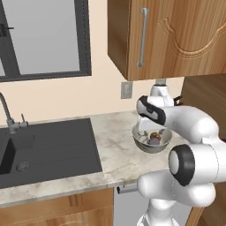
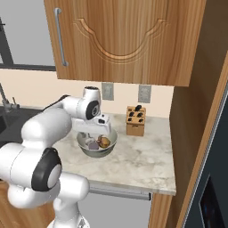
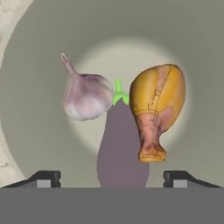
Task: Take the eggplant, chicken drumstick, and garlic from the freezer and place them in the bowl on the counter.
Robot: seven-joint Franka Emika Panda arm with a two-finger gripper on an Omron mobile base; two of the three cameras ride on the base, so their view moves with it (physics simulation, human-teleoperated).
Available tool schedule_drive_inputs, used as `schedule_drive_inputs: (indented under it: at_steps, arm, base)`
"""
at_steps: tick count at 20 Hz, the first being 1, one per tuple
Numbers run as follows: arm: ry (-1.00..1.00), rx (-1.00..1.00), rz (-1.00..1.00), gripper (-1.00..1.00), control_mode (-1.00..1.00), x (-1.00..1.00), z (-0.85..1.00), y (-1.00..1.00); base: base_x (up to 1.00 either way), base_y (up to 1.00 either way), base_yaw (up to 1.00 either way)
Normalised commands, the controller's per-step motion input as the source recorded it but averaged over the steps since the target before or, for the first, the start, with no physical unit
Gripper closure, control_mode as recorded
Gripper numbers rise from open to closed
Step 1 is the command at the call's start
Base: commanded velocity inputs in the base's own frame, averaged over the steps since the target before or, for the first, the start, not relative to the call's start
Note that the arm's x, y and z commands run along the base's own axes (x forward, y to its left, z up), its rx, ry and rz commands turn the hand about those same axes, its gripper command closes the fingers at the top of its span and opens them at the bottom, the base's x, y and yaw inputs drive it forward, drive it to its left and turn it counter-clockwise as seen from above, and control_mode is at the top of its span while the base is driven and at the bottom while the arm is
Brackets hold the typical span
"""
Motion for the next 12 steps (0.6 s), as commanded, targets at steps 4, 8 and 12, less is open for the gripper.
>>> schedule_drive_inputs:
  at_steps: [4, 8, 12]
  arm:
    - [-0.06, 0.0, 0.0, -1.0, -1.0, -0.61, 0.46, 0.0]
    - [-0.08, 0.0, 0.0, -1.0, -1.0, -0.85, 0.37, 0.0]
    - [0.0, 0.0, 0.0, -1.0, -1.0, -0.85, 0.73, 0.0]
  base:
    - [0.0, 0.0, 0.0]
    - [0.0, 0.0, 0.0]
    - [0.0, 0.0, 0.0]
